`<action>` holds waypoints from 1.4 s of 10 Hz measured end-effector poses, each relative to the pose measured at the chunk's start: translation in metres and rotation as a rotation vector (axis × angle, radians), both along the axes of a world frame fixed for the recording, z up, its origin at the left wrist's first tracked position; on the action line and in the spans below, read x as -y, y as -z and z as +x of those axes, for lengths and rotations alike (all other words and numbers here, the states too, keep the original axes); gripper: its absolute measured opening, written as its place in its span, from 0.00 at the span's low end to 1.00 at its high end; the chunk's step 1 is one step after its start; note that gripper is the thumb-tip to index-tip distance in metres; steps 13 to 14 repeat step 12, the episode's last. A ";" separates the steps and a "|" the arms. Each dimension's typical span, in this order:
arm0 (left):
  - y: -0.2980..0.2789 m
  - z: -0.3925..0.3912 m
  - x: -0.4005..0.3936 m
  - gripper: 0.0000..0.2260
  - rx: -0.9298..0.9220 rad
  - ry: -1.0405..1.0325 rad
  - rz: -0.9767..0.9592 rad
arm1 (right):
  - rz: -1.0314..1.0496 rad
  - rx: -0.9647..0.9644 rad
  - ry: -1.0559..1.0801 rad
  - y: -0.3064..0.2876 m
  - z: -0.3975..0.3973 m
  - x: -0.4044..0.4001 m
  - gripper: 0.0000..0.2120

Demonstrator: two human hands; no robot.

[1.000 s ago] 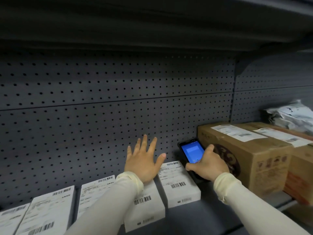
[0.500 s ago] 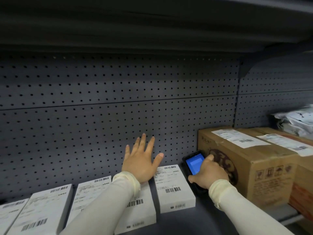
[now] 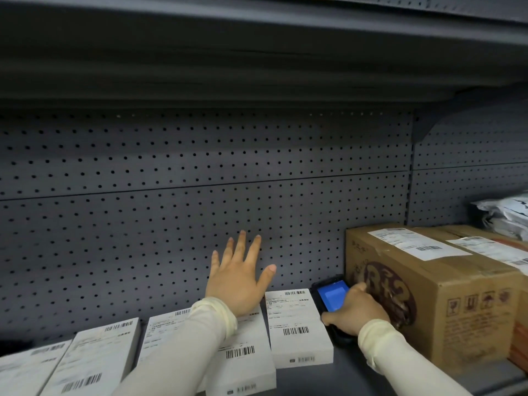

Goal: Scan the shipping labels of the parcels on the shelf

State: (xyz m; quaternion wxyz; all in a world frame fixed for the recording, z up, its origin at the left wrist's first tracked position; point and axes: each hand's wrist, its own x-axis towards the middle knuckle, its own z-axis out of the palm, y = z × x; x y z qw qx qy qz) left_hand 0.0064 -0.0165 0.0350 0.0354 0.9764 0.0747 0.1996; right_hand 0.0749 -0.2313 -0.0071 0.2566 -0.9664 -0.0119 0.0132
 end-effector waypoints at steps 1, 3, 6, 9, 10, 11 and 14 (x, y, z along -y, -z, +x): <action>0.002 -0.003 -0.005 0.41 0.012 -0.010 0.000 | 0.025 -0.016 0.000 0.001 0.001 0.000 0.45; 0.006 -0.009 -0.014 0.41 0.003 -0.034 -0.010 | 0.040 -0.046 0.004 0.007 0.003 0.003 0.43; 0.000 -0.016 -0.017 0.40 0.137 0.016 -0.071 | -0.125 -0.080 0.022 0.022 0.007 0.001 0.44; -0.016 -0.023 -0.026 0.22 0.259 0.027 -0.313 | -0.315 -0.083 0.002 0.028 0.012 0.001 0.46; -0.024 -0.023 -0.032 0.18 0.309 0.023 -0.434 | -0.371 -0.097 -0.049 0.030 0.015 0.003 0.46; -0.032 -0.029 -0.035 0.17 0.313 0.031 -0.504 | -0.400 -0.112 -0.076 0.028 0.013 0.004 0.46; -0.034 -0.025 -0.041 0.24 0.326 0.046 -0.559 | -0.358 -0.021 -0.076 0.018 0.014 0.007 0.36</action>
